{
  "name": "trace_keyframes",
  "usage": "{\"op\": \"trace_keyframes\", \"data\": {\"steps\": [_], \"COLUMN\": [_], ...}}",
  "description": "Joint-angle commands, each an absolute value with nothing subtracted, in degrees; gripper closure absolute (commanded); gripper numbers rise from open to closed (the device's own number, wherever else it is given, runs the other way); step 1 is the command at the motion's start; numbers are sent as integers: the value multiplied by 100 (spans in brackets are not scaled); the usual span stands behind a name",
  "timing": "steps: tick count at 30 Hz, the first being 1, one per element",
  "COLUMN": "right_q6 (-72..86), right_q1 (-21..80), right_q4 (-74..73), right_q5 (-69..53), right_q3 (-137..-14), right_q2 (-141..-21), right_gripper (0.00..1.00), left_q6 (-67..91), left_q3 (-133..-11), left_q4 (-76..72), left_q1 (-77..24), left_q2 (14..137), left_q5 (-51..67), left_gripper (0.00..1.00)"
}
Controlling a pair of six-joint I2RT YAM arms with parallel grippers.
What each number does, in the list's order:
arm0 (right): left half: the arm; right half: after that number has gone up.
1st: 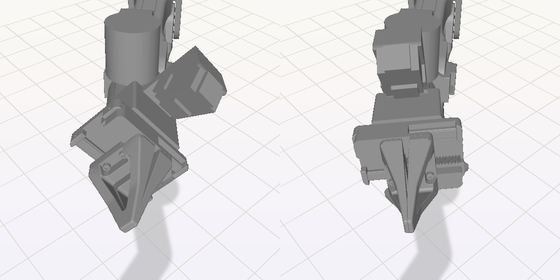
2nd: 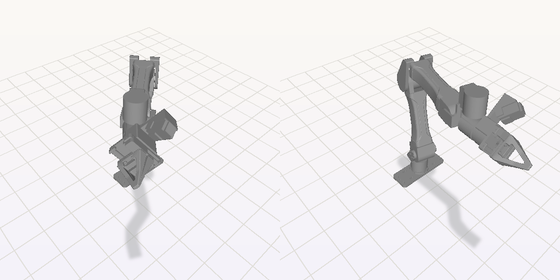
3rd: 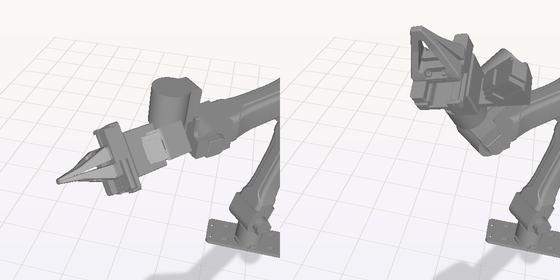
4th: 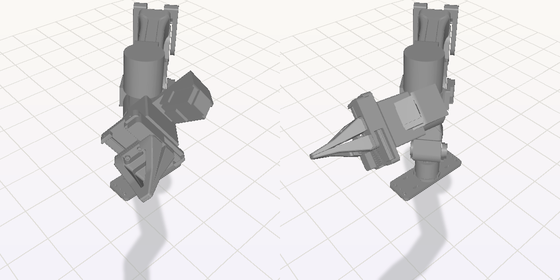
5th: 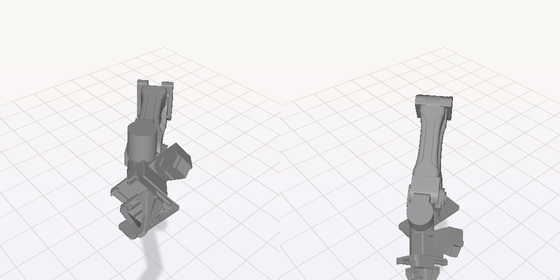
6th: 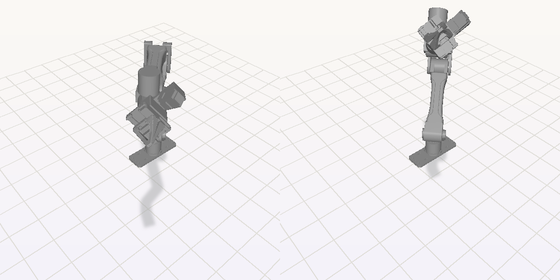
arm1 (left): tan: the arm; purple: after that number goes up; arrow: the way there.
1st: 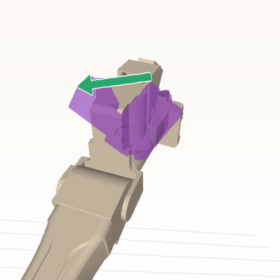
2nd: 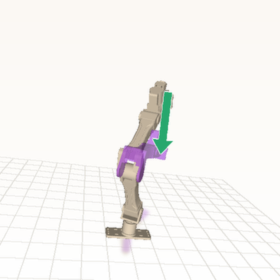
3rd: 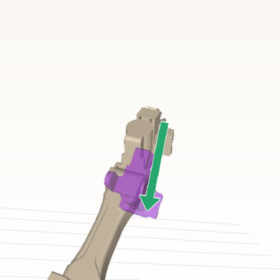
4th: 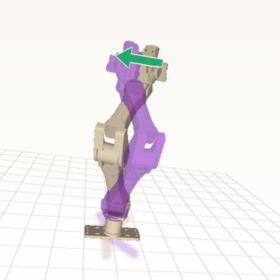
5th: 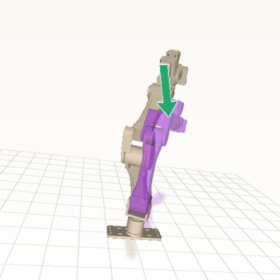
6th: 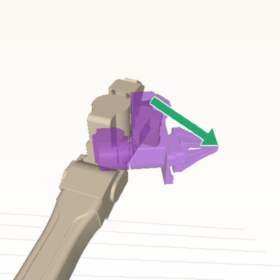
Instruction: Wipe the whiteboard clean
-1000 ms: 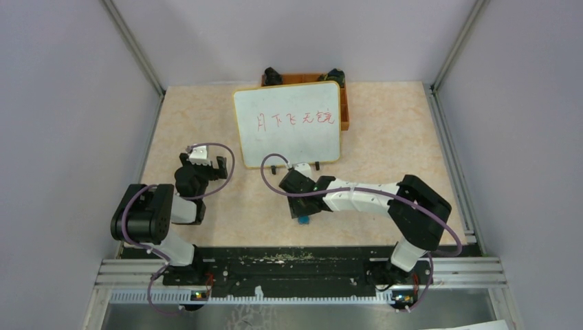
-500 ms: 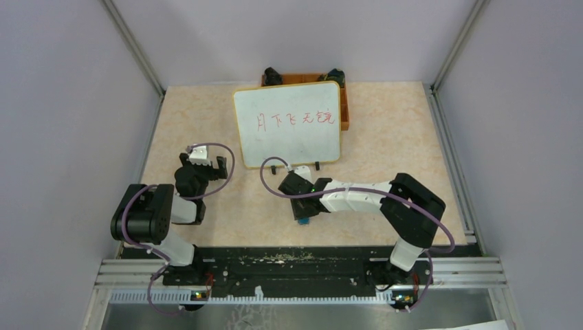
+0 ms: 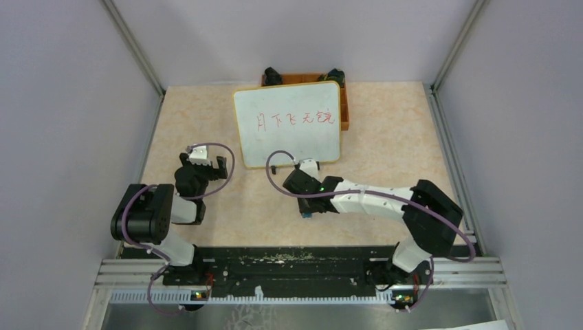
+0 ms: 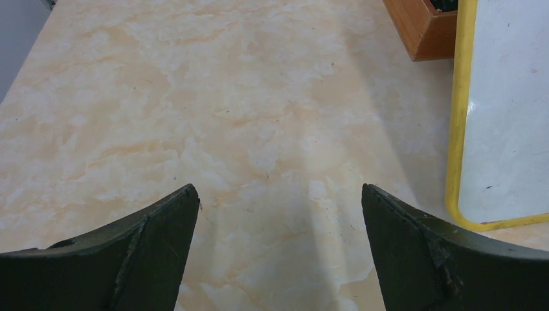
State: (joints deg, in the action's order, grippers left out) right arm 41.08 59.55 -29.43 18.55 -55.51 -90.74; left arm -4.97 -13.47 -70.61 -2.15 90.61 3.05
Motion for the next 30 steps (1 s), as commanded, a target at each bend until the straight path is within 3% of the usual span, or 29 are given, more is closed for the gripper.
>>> {"op": "trace_keyframes", "data": {"steps": [1, 8, 12, 17, 21, 24, 30], "right_q6": [3966, 3762, 3622, 3596, 3691, 3740, 3702], "right_q1": [6113, 6136, 6136, 6135, 6135, 6135, 6135], "right_q4": [-2950, -2639, -2778, -3197, -3261, -3261, -3416], "right_q5": [2693, 3666, 4117, 4359, 4317, 4313, 4408], "right_q3": [-5558, -5179, -5095, -5133, -4998, -4887, -4957], "right_q2": [-8075, -6492, -5821, -5507, -5381, -5300, -5247], "right_gripper": [100, 100, 100, 100, 100, 100, 100], "left_q6": [-495, -508, -500, -713, -692, -334, -297], "left_q3": [-1424, -1412, -1768, -2933, -3537, -4228, -5848], "left_q4": [-7260, -7253, -6345, -4394, -3908, -3551, -2427], "left_q1": [-237, -236, -202, 170, 690, 1252, 1495], "left_q2": [9097, 9052, 8775, 8543, 8589, 8966, 9959], "left_q5": [310, 329, 506, 2371, 3579, 4807, 6543], "left_gripper": [0, 0, 0, 5, 12, 19, 20]}}
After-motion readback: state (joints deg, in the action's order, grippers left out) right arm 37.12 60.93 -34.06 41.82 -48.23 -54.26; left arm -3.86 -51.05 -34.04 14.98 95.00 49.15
